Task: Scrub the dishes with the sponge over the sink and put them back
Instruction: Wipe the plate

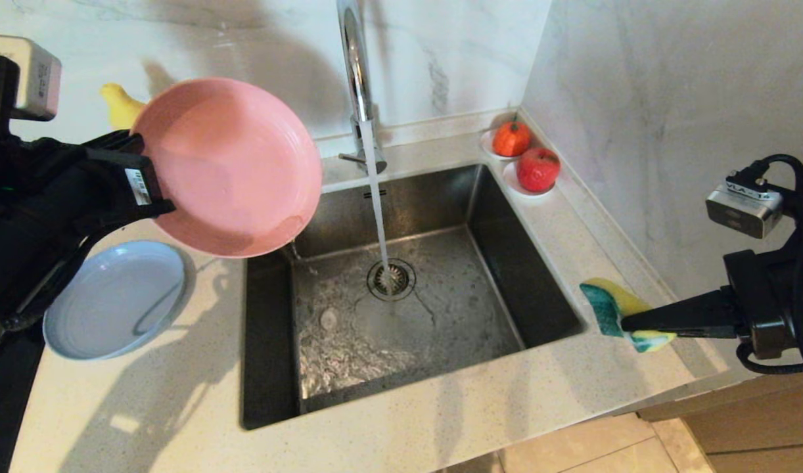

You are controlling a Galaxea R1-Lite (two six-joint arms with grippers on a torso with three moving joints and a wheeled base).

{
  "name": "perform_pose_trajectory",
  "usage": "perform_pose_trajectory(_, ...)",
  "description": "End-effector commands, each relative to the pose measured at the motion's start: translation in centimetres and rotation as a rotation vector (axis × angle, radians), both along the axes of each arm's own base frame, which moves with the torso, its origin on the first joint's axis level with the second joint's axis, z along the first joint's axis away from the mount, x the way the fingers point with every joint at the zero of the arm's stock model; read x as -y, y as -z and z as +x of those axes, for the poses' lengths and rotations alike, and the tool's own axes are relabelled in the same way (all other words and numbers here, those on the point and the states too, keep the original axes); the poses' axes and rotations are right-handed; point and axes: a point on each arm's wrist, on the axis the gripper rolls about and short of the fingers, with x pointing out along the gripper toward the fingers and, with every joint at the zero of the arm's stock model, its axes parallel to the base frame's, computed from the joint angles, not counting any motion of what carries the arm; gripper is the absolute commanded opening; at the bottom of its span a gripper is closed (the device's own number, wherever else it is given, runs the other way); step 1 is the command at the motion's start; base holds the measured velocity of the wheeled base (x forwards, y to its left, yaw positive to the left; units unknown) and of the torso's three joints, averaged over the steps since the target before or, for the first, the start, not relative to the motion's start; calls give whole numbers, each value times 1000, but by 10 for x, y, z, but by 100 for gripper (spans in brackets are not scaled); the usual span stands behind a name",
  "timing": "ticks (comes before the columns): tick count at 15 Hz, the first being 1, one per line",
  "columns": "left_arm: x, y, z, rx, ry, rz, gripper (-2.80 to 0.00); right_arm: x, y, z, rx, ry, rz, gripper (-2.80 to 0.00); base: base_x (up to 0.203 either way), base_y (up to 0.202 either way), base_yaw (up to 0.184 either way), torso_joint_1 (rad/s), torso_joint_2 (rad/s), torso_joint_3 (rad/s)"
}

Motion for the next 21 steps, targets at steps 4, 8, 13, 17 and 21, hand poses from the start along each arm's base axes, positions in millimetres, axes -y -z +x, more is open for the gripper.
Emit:
perform_pose_trajectory(4,-7,-8,-36,-164,174,-51,-280,-1,-27,-21,88,-51,44,-280,0,0,0,0,0,0)
perform_pose_trajectory(8,-10,-17,-63,-261,402,-71,-280,0,-44,-27,142,-90,88,-280,0,0,0,0,0,0)
perform_pose_trajectory(13,3,-9,-82,-339,581,-30,-280,2,-69,-42,166,-165,142,-280,0,0,0,0,0,0)
perform_pose_trajectory(17,12,-1,-85,-372,650,-1,-280,-4,-83,-58,157,-232,162,-280,0,0,0,0,0,0)
perform_pose_trajectory(21,31,1,-68,-402,692,27,-280,-11,-92,-60,151,-285,168,-280,0,0,0,0,0,0)
